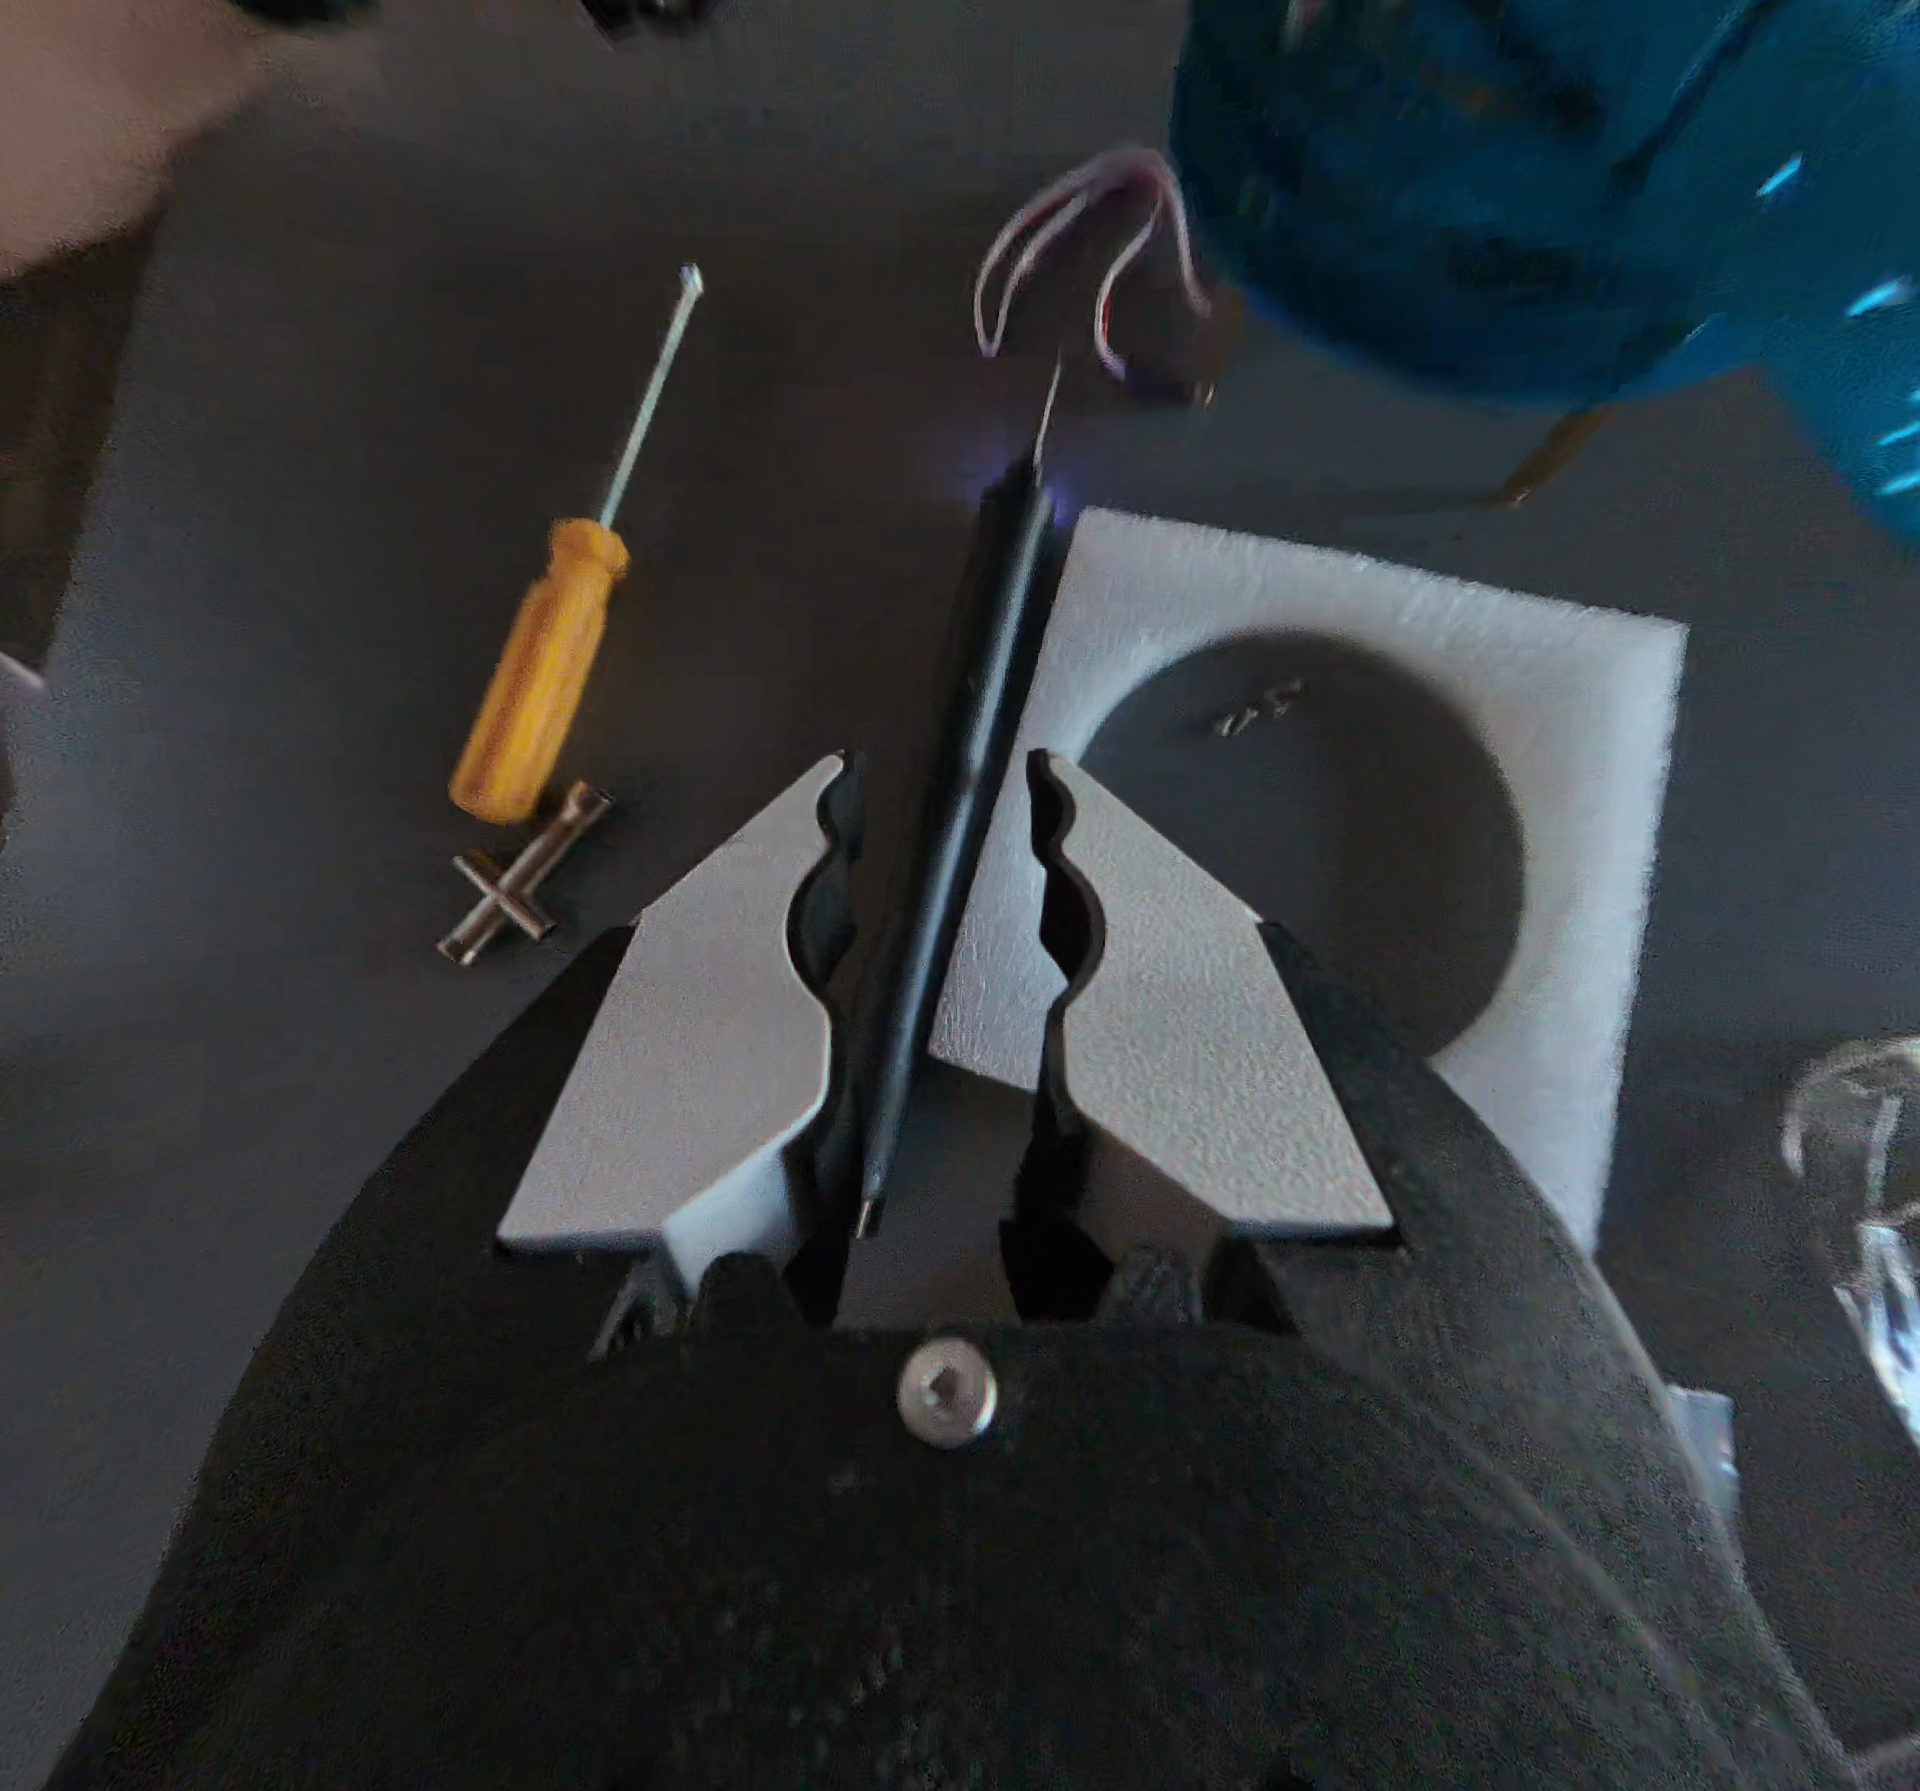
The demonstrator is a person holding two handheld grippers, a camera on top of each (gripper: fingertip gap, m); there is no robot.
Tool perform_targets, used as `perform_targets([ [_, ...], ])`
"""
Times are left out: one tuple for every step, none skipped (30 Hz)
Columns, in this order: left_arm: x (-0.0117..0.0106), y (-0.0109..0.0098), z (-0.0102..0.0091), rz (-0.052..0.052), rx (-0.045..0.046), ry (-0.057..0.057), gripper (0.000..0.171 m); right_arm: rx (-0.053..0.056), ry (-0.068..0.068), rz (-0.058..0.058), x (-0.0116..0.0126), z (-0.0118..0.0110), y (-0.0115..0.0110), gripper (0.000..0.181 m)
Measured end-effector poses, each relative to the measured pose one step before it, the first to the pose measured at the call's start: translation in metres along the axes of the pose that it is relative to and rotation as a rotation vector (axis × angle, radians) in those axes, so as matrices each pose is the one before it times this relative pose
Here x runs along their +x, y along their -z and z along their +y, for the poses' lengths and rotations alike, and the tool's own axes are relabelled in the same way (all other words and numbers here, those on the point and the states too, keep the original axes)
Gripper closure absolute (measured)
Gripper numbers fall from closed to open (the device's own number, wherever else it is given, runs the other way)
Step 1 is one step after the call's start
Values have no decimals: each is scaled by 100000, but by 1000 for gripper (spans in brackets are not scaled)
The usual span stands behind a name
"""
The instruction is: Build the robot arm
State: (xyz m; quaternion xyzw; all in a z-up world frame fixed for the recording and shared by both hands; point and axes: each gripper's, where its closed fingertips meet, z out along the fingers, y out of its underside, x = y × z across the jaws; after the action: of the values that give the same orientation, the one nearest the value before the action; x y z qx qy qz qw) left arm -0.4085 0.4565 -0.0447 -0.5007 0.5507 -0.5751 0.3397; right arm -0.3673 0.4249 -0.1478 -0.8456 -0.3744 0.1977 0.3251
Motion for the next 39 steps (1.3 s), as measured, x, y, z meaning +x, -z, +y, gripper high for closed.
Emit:
perform_targets([
  [-206,319,-132,-1281,1226,670,171,-2638,-275,446,54,407,-585,150],
  [-218,297,-143,-1251,1201,284,171,1522,1022,1086,-8,-362,-23,154],
  [-150,244,-149,-827,853,-112,171,-519,748,917,1,-98,134,158],
  [-131,199,-131,-781,504,-466,171,-2812,-237,1348,94,275,60,158],
  [-142,164,-102,-979,254,-922,171,-1293,461,267,-172,153,23,157],
  [-93,118,-74,-888,153,-1029,171,86,1126,-55,-322,32,20,157],
  [-5,91,-91,-406,257,-658,171,-390,1313,761,-182,11,9,157],
  [92,51,-94,139,390,-208,171,-533,1094,604,-133,-70,-18,158],
  [105,43,-122,263,567,4,171,-1064,214,374,-38,-77,-68,158],
  [96,11,-120,260,591,-2,171,-1603,36,193,3,-88,-70,158],
  [90,3,-85,390,221,19,171,-1016,725,-349,-91,-200,-27,158],
  [38,6,-26,144,-87,17,171,-326,614,-100,-72,-289,-28,158],
  [3,23,-19,-149,39,-78,171,-39,287,431,9,-310,-69,158],
  [34,29,-43,89,137,-34,171,191,393,-136,-90,-332,-102,158],
  [88,30,-46,480,147,98,171,-20,-27,-806,-231,-271,-164,158],
  [73,24,-83,425,317,240,171,-580,322,-958,-357,-170,-211,158],
  [68,31,-90,396,503,343,171,-1323,1026,286,-221,2,-257,158],
  [96,27,-74,540,395,355,171,-2683,1325,2541,124,266,-271,157],
  [84,20,-58,390,149,222,171,-2792,1702,4076,387,305,-152,158],
  [56,37,-64,17,188,-118,171,-3063,1723,2076,124,408,-123,159],
  [39,48,-83,-79,275,-405,171,-1877,573,1111,68,274,-80,160],
  [47,40,-90,-41,246,-351,171,-186,-428,950,144,24,-28,161],
  [23,53,-78,-33,333,-123,171,840,-676,-221,33,-134,-24,162],
  [-5,64,-85,-108,420,29,171,488,-910,-1451,-97,-103,-15,162],
  [-41,59,-73,-248,381,1,171,53,-1715,-1867,-55,-55,-16,162],
  [-73,48,-54,-331,295,-58,171,-216,-2603,-2301,-35,-41,-21,162],
  [-81,57,-9,-297,82,108,171,-63,-2877,-1616,90,-69,-10,162],
  [-130,46,31,-361,-48,261,171,475,-2979,-1209,143,-134,-13,162],
  [-142,51,23,-463,11,268,171,802,-2660,-582,181,-173,-44,161],
  [-129,41,9,-407,121,210,171,332,-1252,949,247,-118,-83,160],
  [-119,36,8,-341,50,224,171,-575,604,1762,153,58,-109,159],
  [-85,33,29,-170,-93,275,171,-1105,2011,1988,64,131,-117,160],
  [-55,18,23,-38,-46,328,171,-910,2061,1869,19,101,-108,161],
  [-37,13,-9,15,133,289,171,-753,908,1274,42,99,-81,161],
  [-16,-1,-11,25,108,158,171,428,-827,-935,-129,-89,21,163],
  [4,-12,31,-1,-146,6,171,727,-2317,-2832,-265,-142,65,164],
  [9,-18,29,-42,-251,-136,171,1203,-2907,-2968,-216,-173,106,164],
  [22,-16,20,-16,-172,-167,171,1216,-2508,-2683,-190,-150,124,164],
  [58,-27,4,144,-45,-117,171,694,-1376,-2087,-146,-30,95,164],
])
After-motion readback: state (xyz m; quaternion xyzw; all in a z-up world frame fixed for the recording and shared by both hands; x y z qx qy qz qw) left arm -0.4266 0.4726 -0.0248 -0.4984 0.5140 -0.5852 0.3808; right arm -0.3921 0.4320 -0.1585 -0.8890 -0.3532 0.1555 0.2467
